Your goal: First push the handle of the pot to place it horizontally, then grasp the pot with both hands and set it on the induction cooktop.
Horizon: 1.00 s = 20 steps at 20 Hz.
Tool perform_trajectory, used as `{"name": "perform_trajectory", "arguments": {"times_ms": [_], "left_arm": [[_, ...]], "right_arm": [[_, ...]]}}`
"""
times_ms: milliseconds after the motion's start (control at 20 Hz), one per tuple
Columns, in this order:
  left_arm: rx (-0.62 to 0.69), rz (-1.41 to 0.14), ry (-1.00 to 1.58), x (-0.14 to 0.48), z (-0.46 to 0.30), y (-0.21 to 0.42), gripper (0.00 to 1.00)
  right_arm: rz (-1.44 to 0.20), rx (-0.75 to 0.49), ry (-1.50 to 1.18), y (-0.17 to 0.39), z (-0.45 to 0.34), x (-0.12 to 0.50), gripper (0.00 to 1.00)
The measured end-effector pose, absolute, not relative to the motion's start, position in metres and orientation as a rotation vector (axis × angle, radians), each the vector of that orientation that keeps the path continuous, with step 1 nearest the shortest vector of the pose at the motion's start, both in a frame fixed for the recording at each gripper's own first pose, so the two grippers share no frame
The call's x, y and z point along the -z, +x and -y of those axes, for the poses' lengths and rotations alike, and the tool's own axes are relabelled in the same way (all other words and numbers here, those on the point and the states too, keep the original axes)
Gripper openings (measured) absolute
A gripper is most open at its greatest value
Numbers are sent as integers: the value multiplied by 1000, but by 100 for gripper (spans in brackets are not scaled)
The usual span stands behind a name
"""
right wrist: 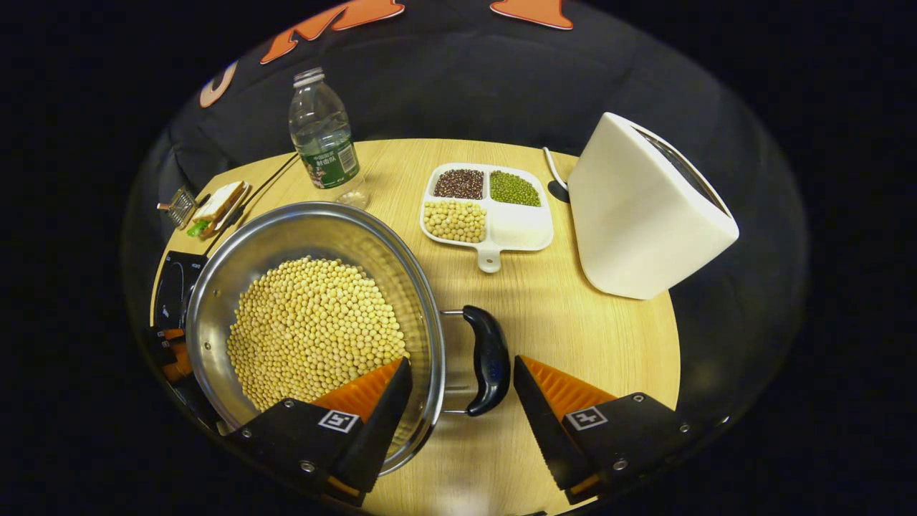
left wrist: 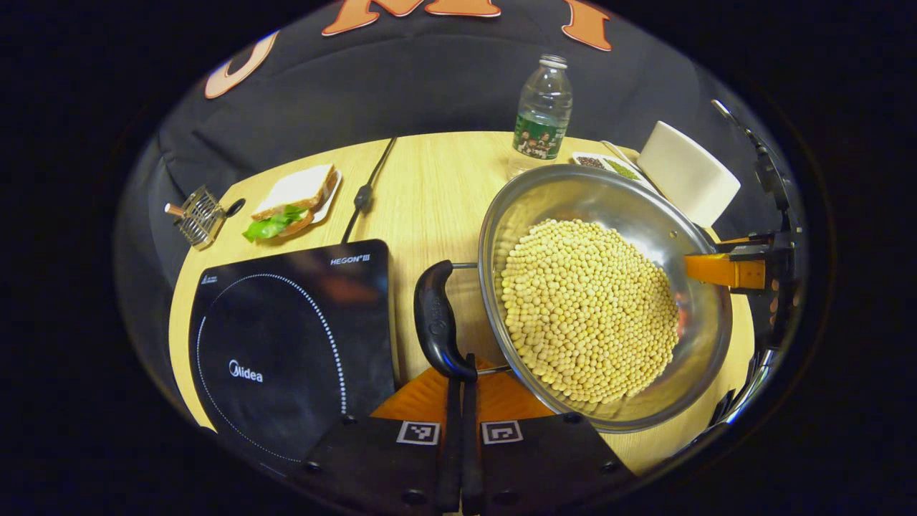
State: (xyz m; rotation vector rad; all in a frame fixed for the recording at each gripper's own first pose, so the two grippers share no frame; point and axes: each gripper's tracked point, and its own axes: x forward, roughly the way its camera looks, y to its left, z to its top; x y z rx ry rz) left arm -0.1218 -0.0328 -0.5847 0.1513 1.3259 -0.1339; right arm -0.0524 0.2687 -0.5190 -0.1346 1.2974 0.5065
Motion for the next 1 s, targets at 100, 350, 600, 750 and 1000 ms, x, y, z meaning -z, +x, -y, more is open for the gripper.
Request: {"name": "perform_trajectory", "arguments": {"times_ms": [100, 350, 600, 750, 1000], "left_arm": [[119, -1317, 123, 580, 30, -123, 7], [105, -1273, 98, 550, 21, -124, 8], [106, -1202, -31, 522, 31, -99, 24], [96, -1191, -77, 524, 32, -78, 67], [103, -1273, -92, 561, 47, -80, 96]], "right_arm": [[-1300, -486, -133, -50, -266, 522, 89], [-1293, -479, -102, -45, -264, 520, 88], [-1303, -464, -103, -45, -263, 522, 88], [-1305, -463, -103, -46, -263, 523, 88], [-1316, -462, -92, -47, -263, 524, 88]]}}
